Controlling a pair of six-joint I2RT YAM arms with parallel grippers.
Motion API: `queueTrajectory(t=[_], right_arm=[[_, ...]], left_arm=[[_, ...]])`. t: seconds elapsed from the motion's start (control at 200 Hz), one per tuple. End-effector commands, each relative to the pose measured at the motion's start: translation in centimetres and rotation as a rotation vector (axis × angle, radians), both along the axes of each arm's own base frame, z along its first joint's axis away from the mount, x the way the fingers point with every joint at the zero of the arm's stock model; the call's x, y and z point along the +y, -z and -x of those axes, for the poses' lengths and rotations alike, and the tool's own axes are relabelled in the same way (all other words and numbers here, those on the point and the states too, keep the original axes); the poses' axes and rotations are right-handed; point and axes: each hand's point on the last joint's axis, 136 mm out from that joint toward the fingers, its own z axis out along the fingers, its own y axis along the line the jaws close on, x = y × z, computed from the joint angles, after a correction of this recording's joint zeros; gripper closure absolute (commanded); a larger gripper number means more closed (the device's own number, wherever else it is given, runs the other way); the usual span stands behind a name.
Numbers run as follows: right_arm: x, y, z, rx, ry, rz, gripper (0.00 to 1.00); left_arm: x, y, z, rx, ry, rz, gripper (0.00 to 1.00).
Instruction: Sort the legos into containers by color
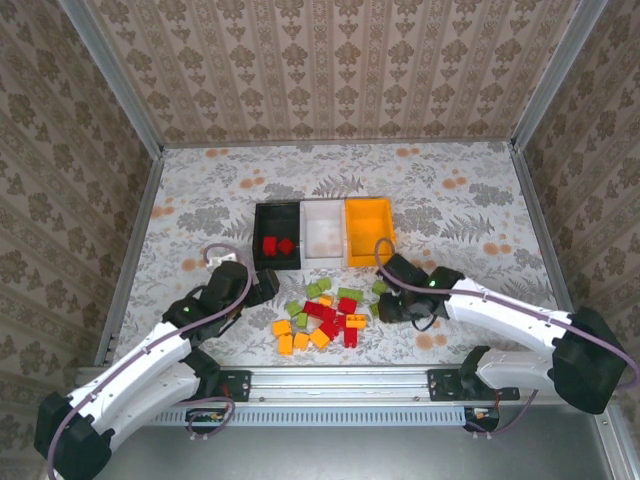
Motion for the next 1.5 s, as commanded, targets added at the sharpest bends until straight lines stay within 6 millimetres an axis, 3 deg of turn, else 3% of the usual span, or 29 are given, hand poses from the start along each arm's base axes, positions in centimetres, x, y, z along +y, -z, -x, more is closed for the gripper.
queueTrajectory(t=[0.0, 0.17, 0.31, 0.44, 0.55, 0.685, 0.8, 1.025, 1.255, 1.325, 1.35, 1.495], right_arm=[[0.3, -4.4, -5.2, -0.172, 0.033, -0.029, 0.74], [0.8, -6.7, -13.1, -0.3, 0.118, -0.044, 0.73], [1.4, -5.0, -18.0, -0.305, 0.151, 0.01, 0.71], [1.4, -3.2, -20.9, -0.286, 0.176, 0.065, 0.7], [1.5, -2.3, -22.0, -0.269, 0.182, 0.086, 0.66], [2.0, -2.4, -22.3, -0.265, 0.187, 0.064, 0.43], [2.2, -4.0, -22.2, -0.291, 0.189, 0.033, 0.36], [2.0, -6.9, -19.1, -0.337, 0.171, -0.046, 0.33], [0.8, -6.6, -15.2, -0.342, 0.175, -0.081, 0.33], [0.4, -5.9, -14.5, -0.331, 0.183, -0.079, 0.33], [0.2, -6.8, -14.3, -0.352, 0.184, -0.094, 0.33], [-0.5, -6.9, -13.7, -0.362, 0.19, -0.085, 0.33]], left_arm=[[-0.3, -1.8, -0.4, -0.032, 0.024, -0.004, 0.0], [0.1, -2.7, -0.4, -0.021, 0.006, -0.013, 0.0], [0.5, -2.5, -0.2, -0.003, -0.018, -0.016, 0.0], [0.4, -1.9, -0.1, 0.005, -0.03, 0.01, 0.0], [0.5, -1.6, 0.1, 0.005, -0.026, 0.011, 0.0], [0.9, -1.9, 0.3, 0.017, -0.004, -0.011, 0.0], [0.1, -2.4, 0.1, -0.003, 0.055, -0.009, 0.0], [-3.1, -2.3, -0.1, 0.021, 0.207, -0.002, 0.05], [-5.1, 2.1, 2.5, 0.171, 0.35, -0.184, 0.17], [-5.6, 3.1, 3.6, 0.206, 0.385, -0.216, 0.18], [-5.7, 3.4, 4.0, 0.214, 0.394, -0.221, 0.18], [-6.3, 5.1, 5.9, 0.264, 0.427, -0.224, 0.22]])
